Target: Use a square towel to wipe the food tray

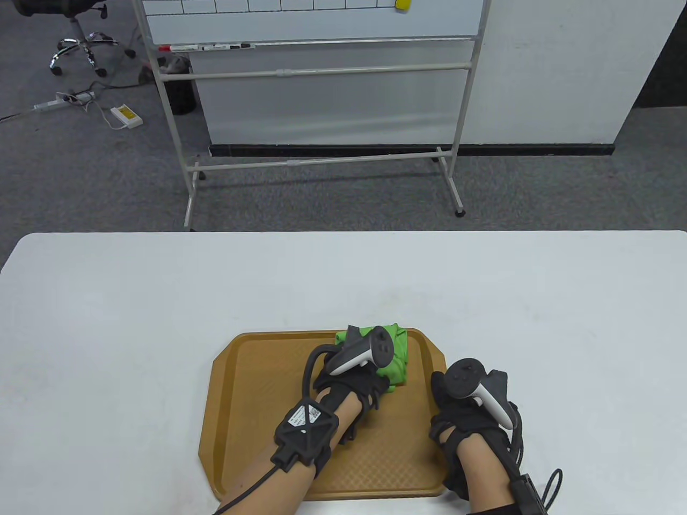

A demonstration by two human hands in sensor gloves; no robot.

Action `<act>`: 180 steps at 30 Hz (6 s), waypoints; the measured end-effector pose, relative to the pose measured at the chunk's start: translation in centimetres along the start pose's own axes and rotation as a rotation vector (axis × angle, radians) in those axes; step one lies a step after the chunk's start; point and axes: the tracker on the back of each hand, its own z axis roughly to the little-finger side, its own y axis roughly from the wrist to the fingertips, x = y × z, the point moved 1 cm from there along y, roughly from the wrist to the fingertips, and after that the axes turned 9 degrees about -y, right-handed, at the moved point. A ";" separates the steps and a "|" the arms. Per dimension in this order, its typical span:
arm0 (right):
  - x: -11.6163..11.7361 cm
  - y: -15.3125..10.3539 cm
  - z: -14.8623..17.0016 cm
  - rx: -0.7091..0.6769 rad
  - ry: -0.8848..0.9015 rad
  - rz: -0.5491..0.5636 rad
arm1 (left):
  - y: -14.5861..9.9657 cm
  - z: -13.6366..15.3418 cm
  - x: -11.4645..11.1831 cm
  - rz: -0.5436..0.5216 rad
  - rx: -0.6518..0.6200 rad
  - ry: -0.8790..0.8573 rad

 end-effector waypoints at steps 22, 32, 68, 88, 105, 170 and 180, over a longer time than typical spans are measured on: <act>-0.4 0.2 1.4 -0.004 0.148 -0.001 | -5.4 -5.0 -4.0 0.127 -0.282 0.040; -0.3 0.1 1.4 0.021 0.137 0.006 | -9.0 -5.1 -5.6 0.183 -0.367 0.042; 0.0 0.0 1.4 0.042 0.123 0.005 | -17.0 13.9 -1.7 0.180 -0.004 0.100; -0.1 0.1 1.2 0.043 0.096 0.034 | -5.5 12.5 2.5 0.013 0.205 -0.068; -0.1 0.1 1.4 0.046 0.168 0.042 | -2.8 -3.0 -0.9 0.111 -0.122 0.017; 0.1 0.1 0.8 0.085 0.099 0.062 | -4.8 -1.9 -1.9 0.026 -0.166 0.138; 0.1 0.1 1.0 0.082 0.109 0.054 | -10.8 1.2 -3.6 0.106 -0.243 0.185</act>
